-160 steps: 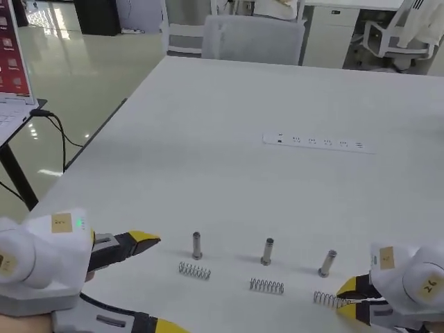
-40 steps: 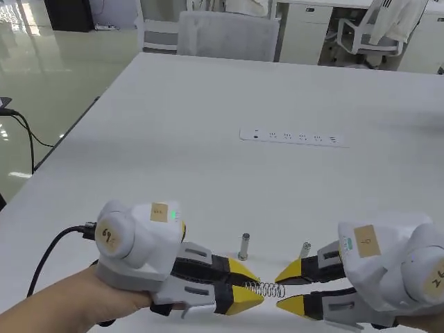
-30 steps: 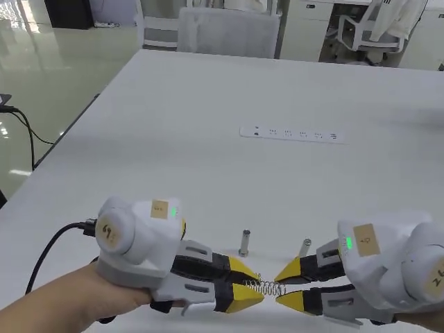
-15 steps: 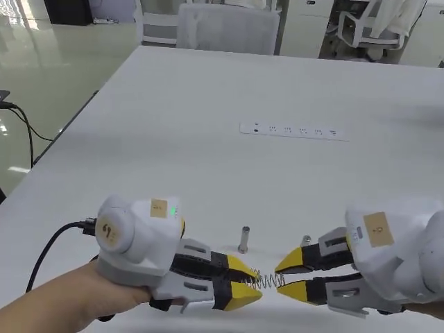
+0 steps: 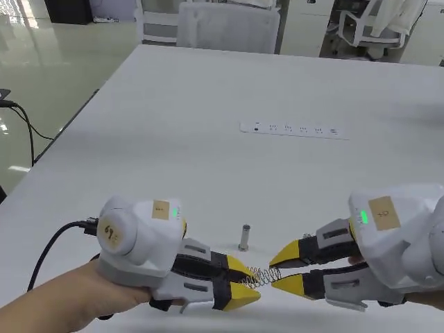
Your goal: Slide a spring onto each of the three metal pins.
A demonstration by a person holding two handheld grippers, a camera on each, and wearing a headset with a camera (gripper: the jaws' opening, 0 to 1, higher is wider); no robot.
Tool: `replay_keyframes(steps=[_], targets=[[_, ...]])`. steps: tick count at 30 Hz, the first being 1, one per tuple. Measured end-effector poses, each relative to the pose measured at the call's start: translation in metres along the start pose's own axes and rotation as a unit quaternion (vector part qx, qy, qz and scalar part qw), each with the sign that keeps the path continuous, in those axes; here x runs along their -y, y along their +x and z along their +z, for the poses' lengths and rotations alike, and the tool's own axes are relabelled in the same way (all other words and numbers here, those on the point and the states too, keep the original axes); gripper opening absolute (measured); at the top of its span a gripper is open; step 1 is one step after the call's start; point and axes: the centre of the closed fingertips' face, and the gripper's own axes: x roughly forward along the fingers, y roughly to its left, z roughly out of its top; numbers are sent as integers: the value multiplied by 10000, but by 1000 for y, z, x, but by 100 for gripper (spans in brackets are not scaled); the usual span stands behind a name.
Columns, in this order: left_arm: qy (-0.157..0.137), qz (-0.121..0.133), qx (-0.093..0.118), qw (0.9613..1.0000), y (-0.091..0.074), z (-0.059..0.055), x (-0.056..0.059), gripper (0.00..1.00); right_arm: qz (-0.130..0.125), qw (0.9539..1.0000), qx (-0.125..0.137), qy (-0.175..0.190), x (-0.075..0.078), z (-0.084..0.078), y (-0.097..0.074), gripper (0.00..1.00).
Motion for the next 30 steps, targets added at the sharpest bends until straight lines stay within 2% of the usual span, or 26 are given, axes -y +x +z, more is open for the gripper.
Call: replay_keyframes(steps=[15, 17, 30], targets=[[73, -6, -37, 10000, 1, 3, 1, 2, 66, 9985, 408, 359, 0, 17, -3, 7], [85, -16, -41, 10000, 1, 3, 2, 2, 70, 9974, 551, 459, -1, 23, -2, 7], [168, -4, -104, 9998, 6, 3, 3, 2, -47, 9974, 679, 245, 0, 36, 7, 7]])
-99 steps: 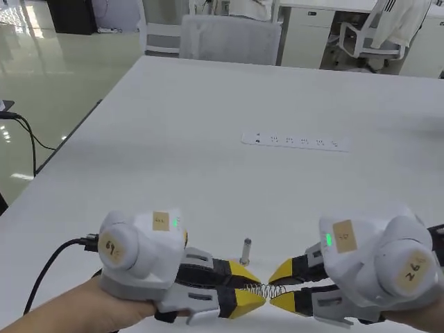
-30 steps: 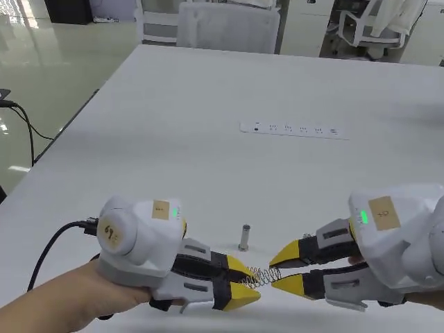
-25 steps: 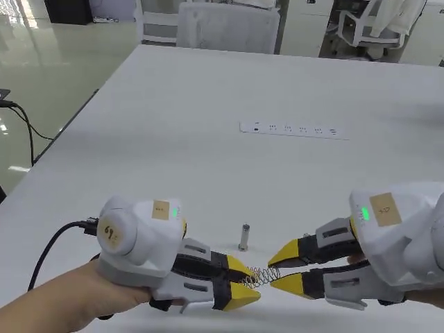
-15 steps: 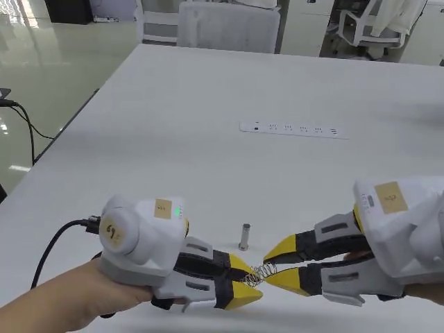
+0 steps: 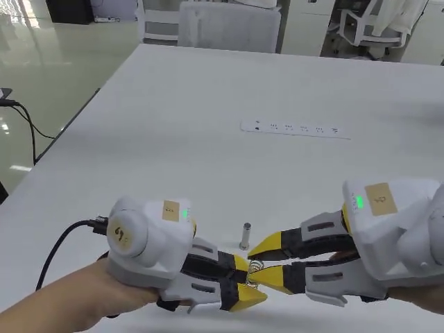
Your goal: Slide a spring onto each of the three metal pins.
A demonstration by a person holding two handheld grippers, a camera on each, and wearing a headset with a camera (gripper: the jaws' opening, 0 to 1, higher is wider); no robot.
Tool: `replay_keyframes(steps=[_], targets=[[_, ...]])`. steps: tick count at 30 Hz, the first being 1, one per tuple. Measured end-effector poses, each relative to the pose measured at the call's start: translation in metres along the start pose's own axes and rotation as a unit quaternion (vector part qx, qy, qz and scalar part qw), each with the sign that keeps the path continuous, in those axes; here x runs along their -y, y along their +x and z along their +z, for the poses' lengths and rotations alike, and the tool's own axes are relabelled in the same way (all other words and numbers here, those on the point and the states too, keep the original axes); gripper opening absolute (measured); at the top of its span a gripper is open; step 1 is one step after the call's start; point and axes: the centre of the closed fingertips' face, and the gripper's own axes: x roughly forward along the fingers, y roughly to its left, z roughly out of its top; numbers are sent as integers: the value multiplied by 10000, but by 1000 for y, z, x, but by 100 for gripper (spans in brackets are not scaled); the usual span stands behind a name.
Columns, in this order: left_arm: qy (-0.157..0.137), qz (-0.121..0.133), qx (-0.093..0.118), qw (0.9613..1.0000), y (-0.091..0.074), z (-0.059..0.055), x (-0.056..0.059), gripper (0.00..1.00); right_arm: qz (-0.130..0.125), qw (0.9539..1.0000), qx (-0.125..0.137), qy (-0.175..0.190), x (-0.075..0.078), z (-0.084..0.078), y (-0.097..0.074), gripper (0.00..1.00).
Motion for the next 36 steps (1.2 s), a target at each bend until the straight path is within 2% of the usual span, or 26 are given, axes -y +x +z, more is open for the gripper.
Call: replay_keyframes(steps=[11, 15, 22, 29, 36], targets=[[-80, 54, 32, 9999, -2, 0, -2, 3, -105, 9998, 79, -159, 2, 2, 1, 7], [1, 99, 16, 9999, -3, 0, -3, 3, -119, 9997, 58, -224, 2, 2, 2, 7], [-187, 195, 81, 9996, -4, 1, -6, 4, -139, 9996, 61, -220, 5, 3, 1, 7], [-303, 297, 103, 9990, -7, 0, -10, 11, -141, 9996, 7, -264, 4, 2, 2, 7], [-397, 436, 137, 9982, -16, -2, -15, 14, -274, 9993, -45, -268, 11, 1, 1, 7]])
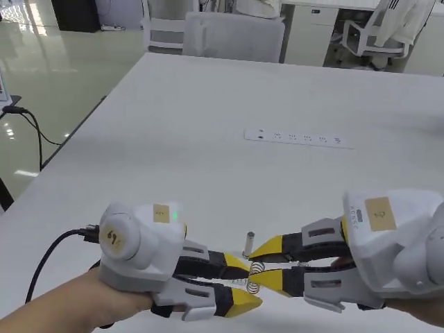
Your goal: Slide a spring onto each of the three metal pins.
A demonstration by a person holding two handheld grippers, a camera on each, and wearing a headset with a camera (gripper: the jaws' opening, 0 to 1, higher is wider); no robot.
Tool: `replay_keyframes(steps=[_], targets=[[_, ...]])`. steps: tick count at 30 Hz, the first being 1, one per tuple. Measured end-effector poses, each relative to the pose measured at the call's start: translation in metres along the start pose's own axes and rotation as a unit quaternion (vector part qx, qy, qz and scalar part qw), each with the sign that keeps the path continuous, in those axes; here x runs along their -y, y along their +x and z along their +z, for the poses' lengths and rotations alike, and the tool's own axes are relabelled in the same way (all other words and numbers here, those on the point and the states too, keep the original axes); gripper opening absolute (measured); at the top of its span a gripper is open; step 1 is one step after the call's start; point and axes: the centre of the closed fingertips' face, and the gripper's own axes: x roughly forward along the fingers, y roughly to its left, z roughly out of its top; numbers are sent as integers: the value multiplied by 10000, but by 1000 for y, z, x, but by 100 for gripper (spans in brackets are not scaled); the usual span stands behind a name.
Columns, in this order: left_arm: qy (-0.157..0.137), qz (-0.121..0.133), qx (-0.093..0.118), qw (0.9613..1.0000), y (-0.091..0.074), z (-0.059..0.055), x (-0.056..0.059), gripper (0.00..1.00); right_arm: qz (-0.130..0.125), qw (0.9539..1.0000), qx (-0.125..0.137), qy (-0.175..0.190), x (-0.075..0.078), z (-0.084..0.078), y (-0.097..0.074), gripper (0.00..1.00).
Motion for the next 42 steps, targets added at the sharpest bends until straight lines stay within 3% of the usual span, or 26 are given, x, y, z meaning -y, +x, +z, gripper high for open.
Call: replay_keyframes(steps=[17, 23, 27, 34, 42], targets=[[-249, 416, 32, 9988, -27, -8, -16, 29, -231, 9997, -52, 76, 9, -5, -1, 7], [-320, 542, 140, 9979, -34, -5, -20, 32, -312, 9994, -108, 123, 11, -11, -2, 7], [-322, 571, 106, 9978, -40, -7, -20, 34, -408, 9990, -137, 147, 14, -14, -5, 7], [-372, 840, 334, 9952, -52, 1, -29, 41, -521, 9983, -203, 187, 18, -19, -8, 7], [-454, 1154, 359, 9916, -72, -6, -40, 47, -697, 9969, -230, 275, 25, -24, -14, 7]])
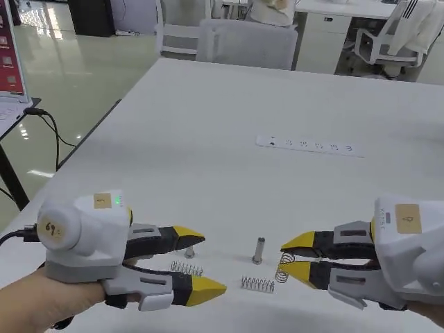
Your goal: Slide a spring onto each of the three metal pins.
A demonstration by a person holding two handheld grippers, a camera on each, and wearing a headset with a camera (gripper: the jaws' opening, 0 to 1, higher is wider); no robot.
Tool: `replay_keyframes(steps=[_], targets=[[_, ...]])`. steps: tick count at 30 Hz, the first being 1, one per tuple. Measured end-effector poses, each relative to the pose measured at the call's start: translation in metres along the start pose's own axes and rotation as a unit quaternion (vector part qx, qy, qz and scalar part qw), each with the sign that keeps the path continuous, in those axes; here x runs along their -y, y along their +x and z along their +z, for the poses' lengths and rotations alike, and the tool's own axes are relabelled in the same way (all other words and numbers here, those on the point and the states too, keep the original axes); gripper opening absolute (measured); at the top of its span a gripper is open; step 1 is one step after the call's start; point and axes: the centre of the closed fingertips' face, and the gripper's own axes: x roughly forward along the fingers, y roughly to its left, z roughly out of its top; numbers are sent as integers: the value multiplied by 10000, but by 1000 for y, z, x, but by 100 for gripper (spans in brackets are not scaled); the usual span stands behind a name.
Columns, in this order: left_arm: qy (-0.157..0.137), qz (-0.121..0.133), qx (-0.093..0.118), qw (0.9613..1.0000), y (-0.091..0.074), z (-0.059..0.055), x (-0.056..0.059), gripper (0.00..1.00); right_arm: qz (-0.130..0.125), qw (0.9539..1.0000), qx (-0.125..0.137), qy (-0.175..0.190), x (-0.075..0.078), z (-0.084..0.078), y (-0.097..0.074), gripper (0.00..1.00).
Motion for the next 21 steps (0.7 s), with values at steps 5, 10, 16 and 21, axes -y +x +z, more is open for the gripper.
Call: replay_keyframes(steps=[5, 10, 16, 21], targets=[[-68, 200, -64, 9998, -7, -9, -7, 55, -81, 10000, -42, 37, 4, -5, -2, 7], [-145, 356, -11, 9993, -16, -9, -14, 62, -159, 9998, -68, 62, 8, -7, -4, 7], [-250, 530, -105, 9982, -26, -19, -24, 74, -262, 9995, -140, 102, 13, -13, -8, 7], [-422, 600, -16, 9973, -31, -19, -26, 90, -359, 9991, -175, 160, 17, -18, -11, 7]])
